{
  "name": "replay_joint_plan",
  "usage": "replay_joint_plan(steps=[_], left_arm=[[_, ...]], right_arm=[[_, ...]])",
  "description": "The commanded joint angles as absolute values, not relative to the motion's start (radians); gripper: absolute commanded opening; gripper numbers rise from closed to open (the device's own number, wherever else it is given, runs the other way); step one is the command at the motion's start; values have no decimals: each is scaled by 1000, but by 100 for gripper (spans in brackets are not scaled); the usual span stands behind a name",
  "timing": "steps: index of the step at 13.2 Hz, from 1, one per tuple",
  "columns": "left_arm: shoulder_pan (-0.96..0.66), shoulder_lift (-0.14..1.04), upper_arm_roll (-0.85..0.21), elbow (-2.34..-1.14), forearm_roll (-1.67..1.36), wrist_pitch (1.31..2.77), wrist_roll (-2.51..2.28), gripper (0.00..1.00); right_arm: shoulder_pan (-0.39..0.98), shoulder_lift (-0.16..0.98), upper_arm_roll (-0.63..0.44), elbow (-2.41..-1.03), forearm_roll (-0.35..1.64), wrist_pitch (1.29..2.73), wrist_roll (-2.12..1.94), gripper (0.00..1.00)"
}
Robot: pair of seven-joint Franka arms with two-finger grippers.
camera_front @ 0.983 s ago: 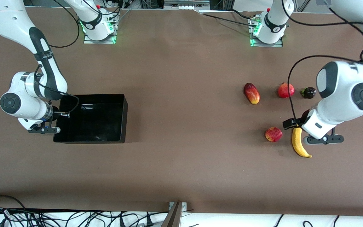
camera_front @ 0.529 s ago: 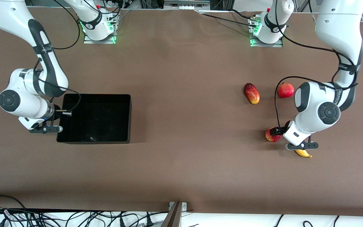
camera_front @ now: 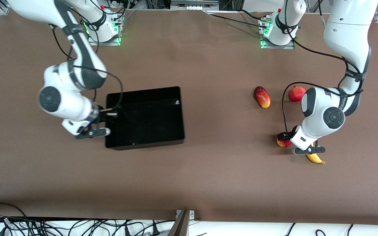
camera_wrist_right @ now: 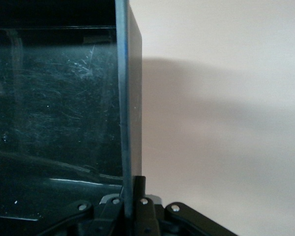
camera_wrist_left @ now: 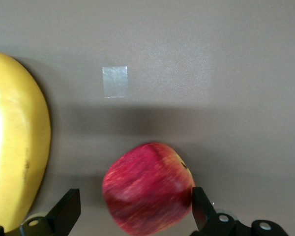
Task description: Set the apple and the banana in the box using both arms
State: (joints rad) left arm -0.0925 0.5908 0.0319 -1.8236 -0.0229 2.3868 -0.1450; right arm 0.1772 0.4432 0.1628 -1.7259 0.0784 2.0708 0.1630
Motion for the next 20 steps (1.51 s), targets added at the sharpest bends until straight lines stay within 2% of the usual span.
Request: replay_joint_plan(steps=[1, 3, 4, 7, 8, 9, 11, 13, 15, 16, 17, 19, 20], left_arm=[[-95, 603, 31, -1830, -54, 2425, -164, 100], [-95, 617, 18, -1830, -57, 2441, -178, 98], [-95, 624, 18, -1830, -60, 2451, -189, 90], [-95, 632, 8, -1847, -60, 2491, -228, 62], [-95, 630, 6, -1853, -60, 2494, -230, 44], [-95, 629, 6, -1855, -61, 2493, -232, 34], [-98, 617, 6, -1861, -61, 2476, -235, 33], [-106, 563, 6, -1861, -57, 2375, -239, 32], [-126, 476, 6, -1849, -57, 2237, -253, 30], [-141, 442, 6, -1836, -55, 2173, -282, 30], [-161, 411, 6, -1813, -51, 2111, -317, 30], [-210, 384, 6, -1757, -58, 2001, -427, 29], [-248, 374, 6, -1752, -60, 1994, -527, 27]], right_arm=[[300, 556, 160, -1597, 98, 2060, 312, 0], [397, 644, 158, -1495, 94, 2063, 411, 0], [431, 690, 158, -1449, 94, 2086, 454, 0], [515, 788, 153, -1391, 94, 2207, 540, 0], [534, 802, 153, -1391, 94, 2239, 552, 0], [549, 814, 153, -1391, 92, 2264, 572, 0], [558, 825, 153, -1393, 92, 2289, 586, 0], [560, 828, 153, -1393, 92, 2289, 586, 0], [558, 828, 153, -1393, 86, 2289, 580, 53], [555, 828, 152, -1393, 84, 2287, 577, 58], [555, 825, 150, -1393, 84, 2287, 580, 100], [546, 804, 141, -1390, 84, 2278, 577, 100], [535, 776, 137, -1390, 84, 2269, 575, 100]])
